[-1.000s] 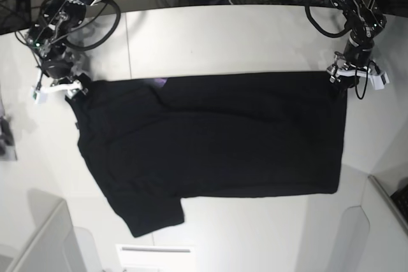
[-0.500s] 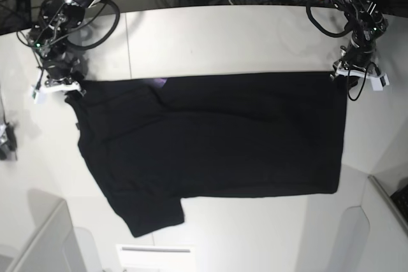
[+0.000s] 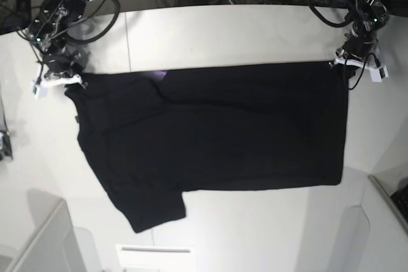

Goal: Fold the T-shirt properly
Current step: 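Lower the shirt edge and release both grippers near the collar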

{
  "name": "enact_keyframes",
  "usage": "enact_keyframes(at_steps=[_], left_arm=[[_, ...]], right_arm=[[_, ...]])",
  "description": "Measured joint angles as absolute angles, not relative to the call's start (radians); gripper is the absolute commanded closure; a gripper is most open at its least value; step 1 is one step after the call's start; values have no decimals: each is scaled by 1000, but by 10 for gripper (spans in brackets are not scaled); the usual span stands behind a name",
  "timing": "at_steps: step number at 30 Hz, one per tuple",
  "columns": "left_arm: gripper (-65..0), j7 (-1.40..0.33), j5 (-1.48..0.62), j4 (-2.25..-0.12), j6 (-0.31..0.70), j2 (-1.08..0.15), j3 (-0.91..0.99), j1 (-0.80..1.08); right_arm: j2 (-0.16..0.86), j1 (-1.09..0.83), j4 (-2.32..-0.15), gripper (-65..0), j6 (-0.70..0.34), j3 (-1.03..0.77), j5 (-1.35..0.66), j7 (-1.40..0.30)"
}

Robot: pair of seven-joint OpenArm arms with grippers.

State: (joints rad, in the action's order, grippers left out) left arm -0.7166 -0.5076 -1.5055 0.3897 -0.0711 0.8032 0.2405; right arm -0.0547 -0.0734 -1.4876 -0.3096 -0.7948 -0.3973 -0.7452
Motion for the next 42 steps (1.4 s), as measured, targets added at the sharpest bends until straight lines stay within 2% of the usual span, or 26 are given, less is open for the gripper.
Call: enact_keyframes(at_steps=[7, 23, 29, 42], left_arm=[[0, -726, -502, -1581, 386, -70, 804, 315], [0, -727, -505, -1700, 390, -64, 809, 451], [0, -726, -501, -1702, 390, -64, 810, 469], [0, -723, -503, -1724, 390, -64, 810, 549]], right_arm=[[-58, -116, -1601, 0, -306, -801, -396, -855], [-91, -270, -1790, 0, -307, -796, -407, -869], [-108, -296, -1853, 0, -306, -803, -411, -939], [-120, -383, -1866, 0, -306, -801, -405, -943]])
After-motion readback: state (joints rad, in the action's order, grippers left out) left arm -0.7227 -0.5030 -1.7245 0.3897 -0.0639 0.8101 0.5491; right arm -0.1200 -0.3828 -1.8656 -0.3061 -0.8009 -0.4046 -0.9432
